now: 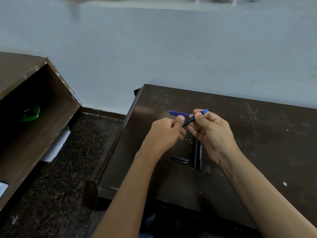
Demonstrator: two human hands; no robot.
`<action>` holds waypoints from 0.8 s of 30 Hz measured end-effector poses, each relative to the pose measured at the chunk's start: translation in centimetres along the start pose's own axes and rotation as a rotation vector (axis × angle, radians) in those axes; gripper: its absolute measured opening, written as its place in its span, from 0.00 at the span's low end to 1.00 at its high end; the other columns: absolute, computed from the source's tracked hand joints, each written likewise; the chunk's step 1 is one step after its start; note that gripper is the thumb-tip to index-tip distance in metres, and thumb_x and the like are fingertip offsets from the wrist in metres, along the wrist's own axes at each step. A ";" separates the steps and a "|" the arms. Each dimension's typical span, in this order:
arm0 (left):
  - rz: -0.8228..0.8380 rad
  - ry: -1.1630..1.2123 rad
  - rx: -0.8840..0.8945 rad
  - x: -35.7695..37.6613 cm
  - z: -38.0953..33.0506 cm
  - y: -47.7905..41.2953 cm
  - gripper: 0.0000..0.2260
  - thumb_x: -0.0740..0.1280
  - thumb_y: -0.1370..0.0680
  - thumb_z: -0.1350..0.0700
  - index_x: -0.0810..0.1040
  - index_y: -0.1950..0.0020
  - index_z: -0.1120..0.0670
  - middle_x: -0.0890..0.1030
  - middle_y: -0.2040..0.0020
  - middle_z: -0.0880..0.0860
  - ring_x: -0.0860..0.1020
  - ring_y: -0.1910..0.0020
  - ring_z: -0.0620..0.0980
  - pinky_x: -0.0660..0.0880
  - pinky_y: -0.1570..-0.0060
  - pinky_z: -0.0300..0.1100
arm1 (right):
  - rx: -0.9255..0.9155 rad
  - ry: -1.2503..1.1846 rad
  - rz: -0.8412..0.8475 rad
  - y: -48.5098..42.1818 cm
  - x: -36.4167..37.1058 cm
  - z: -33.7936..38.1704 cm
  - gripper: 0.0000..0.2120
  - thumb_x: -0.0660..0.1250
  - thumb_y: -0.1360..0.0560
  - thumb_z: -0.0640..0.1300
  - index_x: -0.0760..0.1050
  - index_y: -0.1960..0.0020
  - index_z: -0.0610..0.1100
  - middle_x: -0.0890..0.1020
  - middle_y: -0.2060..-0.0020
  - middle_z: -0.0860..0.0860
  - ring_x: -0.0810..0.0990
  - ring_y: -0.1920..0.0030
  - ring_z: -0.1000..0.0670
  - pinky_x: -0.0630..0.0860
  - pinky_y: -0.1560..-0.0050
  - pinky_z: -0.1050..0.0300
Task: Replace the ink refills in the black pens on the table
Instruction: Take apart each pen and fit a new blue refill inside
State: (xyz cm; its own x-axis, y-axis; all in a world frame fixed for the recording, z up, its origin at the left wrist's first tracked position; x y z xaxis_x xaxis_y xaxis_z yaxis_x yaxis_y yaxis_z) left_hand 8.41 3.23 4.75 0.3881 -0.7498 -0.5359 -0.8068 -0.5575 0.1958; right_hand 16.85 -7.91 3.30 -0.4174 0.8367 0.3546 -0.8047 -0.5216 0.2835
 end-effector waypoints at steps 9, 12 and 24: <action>-0.055 -0.037 0.064 -0.3 -0.1 0.1 0.16 0.62 0.22 0.43 0.81 0.58 0.53 0.82 0.66 0.47 0.78 0.68 0.39 0.67 0.70 0.26 | -0.006 -0.021 0.013 0.0 0.2 0.2 0.04 0.65 0.22 0.38 0.79 0.53 0.40 0.84 0.61 0.48 0.83 0.62 0.54 0.81 0.56 0.59; -0.008 0.049 -0.003 -0.1 -0.1 0.1 0.22 0.55 0.19 0.45 0.83 0.60 0.54 0.84 0.66 0.49 0.80 0.71 0.37 0.69 0.68 0.29 | -0.006 -0.025 0.005 0.0 0.0 0.4 0.05 0.64 0.22 0.37 0.79 0.53 0.41 0.83 0.57 0.47 0.83 0.61 0.54 0.80 0.57 0.60; -0.015 0.029 0.047 -0.4 0.0 0.2 0.17 0.57 0.19 0.49 0.83 0.55 0.54 0.84 0.63 0.48 0.80 0.66 0.39 0.70 0.68 0.26 | -0.004 -0.001 0.005 0.0 0.2 0.0 0.05 0.64 0.22 0.38 0.79 0.52 0.42 0.85 0.61 0.50 0.83 0.60 0.54 0.80 0.58 0.62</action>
State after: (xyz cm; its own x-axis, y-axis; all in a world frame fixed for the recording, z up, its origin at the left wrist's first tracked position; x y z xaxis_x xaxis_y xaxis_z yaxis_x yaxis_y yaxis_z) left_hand 8.13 3.38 5.00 0.4124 -0.7521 -0.5140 -0.8205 -0.5518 0.1491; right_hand 16.81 -7.76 3.36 -0.4215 0.8337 0.3566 -0.8041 -0.5255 0.2781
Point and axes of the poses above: each hand's wrist, its own y-axis away from the middle knuckle, its own x-axis out of the palm, z = x × y, the point moved 6 cm from there along -y, towards the middle knuckle
